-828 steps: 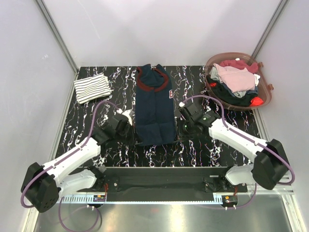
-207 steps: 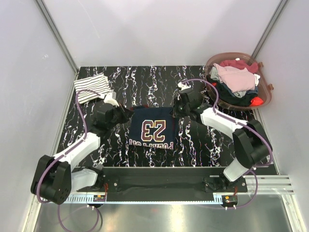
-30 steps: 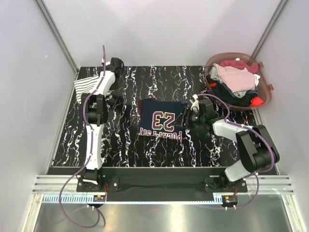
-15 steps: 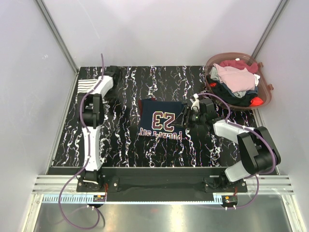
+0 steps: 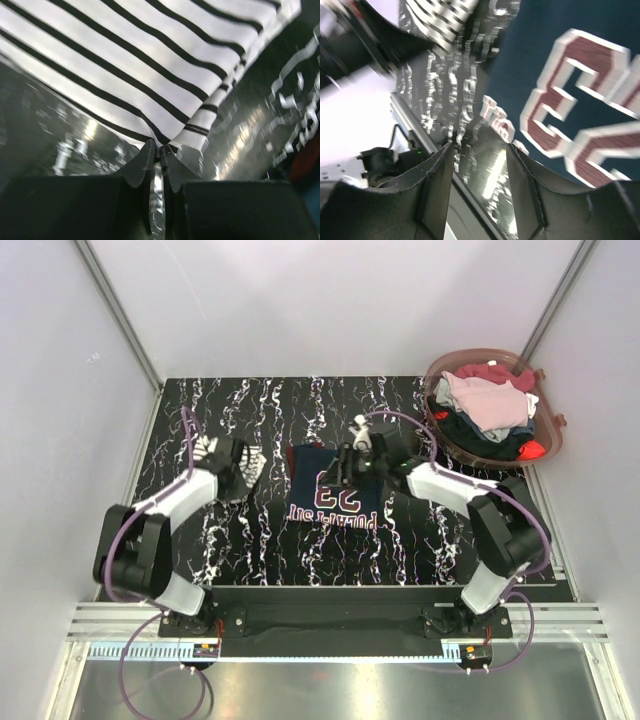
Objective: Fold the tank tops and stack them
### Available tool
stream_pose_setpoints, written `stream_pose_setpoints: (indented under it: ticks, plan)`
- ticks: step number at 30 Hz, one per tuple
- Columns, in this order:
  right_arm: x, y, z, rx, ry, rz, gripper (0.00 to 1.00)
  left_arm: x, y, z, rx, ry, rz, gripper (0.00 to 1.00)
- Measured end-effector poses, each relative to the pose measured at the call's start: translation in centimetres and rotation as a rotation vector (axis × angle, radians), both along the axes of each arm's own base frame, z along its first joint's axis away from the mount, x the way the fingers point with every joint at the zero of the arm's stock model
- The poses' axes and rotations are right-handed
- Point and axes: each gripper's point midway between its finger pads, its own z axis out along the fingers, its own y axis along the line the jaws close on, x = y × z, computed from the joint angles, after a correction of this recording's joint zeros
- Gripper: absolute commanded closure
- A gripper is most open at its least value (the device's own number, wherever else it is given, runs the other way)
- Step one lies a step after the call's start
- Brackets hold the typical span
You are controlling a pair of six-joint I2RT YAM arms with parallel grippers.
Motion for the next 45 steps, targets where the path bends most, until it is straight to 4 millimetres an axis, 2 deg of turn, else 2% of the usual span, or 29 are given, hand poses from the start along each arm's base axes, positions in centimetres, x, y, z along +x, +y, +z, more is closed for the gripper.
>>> stream_pose_setpoints:
  ticks: [1,3,4,7,8,11,14,17,19,23,28,32,34,40,43,45]
  plan:
    - [0.0,1.0,0.3,0.007,0.001,0.012,0.45,-0.8,-0.8,-0.3,-0.015,-0.007,-0.010,0.87]
    - [0.0,3.0,0.4,0.014,0.012,0.033,0.43,-2.7,-3.0,-1.4,-0.050,-0.013,-0.047,0.76]
    - [0.1,3.9,0.2,0.014,0.024,0.038,0.36,-3.5,-3.9,-1.8,-0.059,-0.010,-0.064,0.62]
    - [-0.1,6.3,-1.1,0.010,0.073,0.053,0.29,-5.7,-6.5,-2.9,-0.090,0.008,-0.112,0.50]
    - [-0.1,6.8,-1.6,0.006,0.089,0.053,0.28,-6.0,-6.9,-2.9,-0.097,0.007,-0.117,0.41]
    - [-0.3,8.3,-3.3,-0.017,0.141,0.044,0.29,-6.3,-7.5,-1.6,-0.125,-0.030,-0.113,0.33]
    - [0.1,9.3,-4.3,-0.038,0.170,0.026,0.32,-5.8,-7.1,0.9,-0.153,-0.099,-0.095,0.32]
    - [1.2,10.8,-4.2,-0.046,0.174,0.012,0.33,-4.8,-5.7,3.3,-0.198,-0.169,-0.049,0.33]
    - [2.1,12.1,-3.8,-0.048,0.163,0.005,0.33,-3.9,-3.9,4.5,-0.255,-0.208,0.014,0.33]
    - [3.5,14.4,-3.4,-0.072,0.148,-0.028,0.32,-3.1,0.6,5.9,-0.317,-0.291,0.164,0.32]
    - [3.9,15.7,-4.7,-0.144,0.167,-0.083,0.32,-2.8,4.1,7.3,-0.395,-0.360,0.264,0.32]
    - [3.8,16.0,-7.1,-0.211,0.200,-0.114,0.32,-2.4,7.6,6.1,-0.438,-0.328,0.384,0.32]
    - [3.5,15.8,-8.6,-0.247,0.219,-0.131,0.32,-2.3,8.6,5.3,-0.441,-0.299,0.420,0.32]
    - [4.4,16.9,-8.6,-0.250,0.200,-0.157,0.35,-2.3,10.2,3.4,-0.449,-0.243,0.496,0.32]
    - [4.7,17.7,-8.8,-0.247,0.184,-0.157,0.47,-2.4,11.0,2.3,-0.448,-0.216,0.546,0.32]
    - [4.9,18.2,-9.1,-0.249,0.176,-0.155,0.62,-2.4,11.4,1.9,-0.445,-0.210,0.568,0.33]
